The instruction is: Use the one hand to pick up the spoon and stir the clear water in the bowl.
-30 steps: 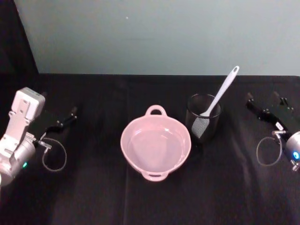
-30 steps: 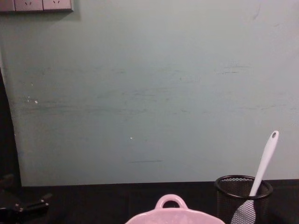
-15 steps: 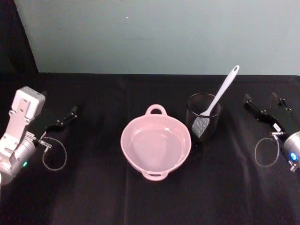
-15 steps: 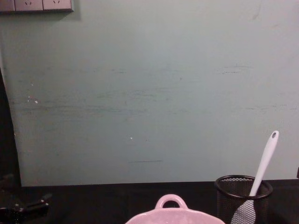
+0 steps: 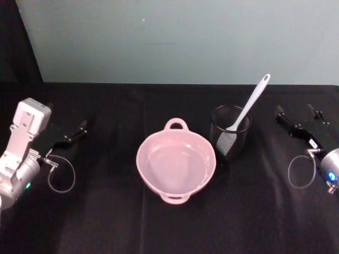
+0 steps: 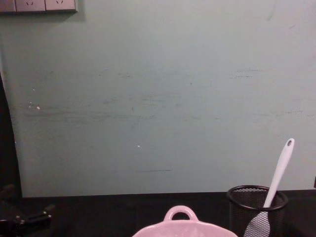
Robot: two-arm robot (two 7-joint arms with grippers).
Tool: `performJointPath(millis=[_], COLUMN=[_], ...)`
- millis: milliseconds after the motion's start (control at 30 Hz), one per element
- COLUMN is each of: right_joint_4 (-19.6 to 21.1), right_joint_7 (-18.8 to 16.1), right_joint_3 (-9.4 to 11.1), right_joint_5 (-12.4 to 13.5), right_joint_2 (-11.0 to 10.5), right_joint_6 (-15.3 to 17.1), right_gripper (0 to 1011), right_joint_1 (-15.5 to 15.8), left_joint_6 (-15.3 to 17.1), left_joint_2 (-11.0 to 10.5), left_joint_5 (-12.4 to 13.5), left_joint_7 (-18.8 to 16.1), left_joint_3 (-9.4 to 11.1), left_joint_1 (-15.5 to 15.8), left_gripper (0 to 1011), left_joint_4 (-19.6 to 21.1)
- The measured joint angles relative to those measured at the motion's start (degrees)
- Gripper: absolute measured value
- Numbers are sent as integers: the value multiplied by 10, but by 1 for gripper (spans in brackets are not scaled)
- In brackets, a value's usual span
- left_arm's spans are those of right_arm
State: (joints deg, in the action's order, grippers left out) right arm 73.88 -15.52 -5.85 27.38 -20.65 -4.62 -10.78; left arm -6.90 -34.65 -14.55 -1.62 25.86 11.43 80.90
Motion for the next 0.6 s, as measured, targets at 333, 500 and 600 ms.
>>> performJointPath(millis=[333, 500, 600], right_joint_4=[0, 0, 0], right_joint_7=[0, 0, 0], right_joint_3=[0, 0, 0], right_joint_5=[1, 1, 1], right_joint_2=[0, 0, -1], right_joint_6=[0, 1, 1], right_gripper=[1002, 1002, 1002], right_joint_1=[0, 0, 0], left_joint_6=[0, 0, 0], left_joint_2=[0, 0, 0], left_joint_5=[0, 0, 0], left_joint_7=[0, 0, 0], left_joint_3=[0, 0, 0], left_joint_1=[0, 0, 0], left_gripper=[1011, 1011, 1011], left_joint_4=[0, 0, 0])
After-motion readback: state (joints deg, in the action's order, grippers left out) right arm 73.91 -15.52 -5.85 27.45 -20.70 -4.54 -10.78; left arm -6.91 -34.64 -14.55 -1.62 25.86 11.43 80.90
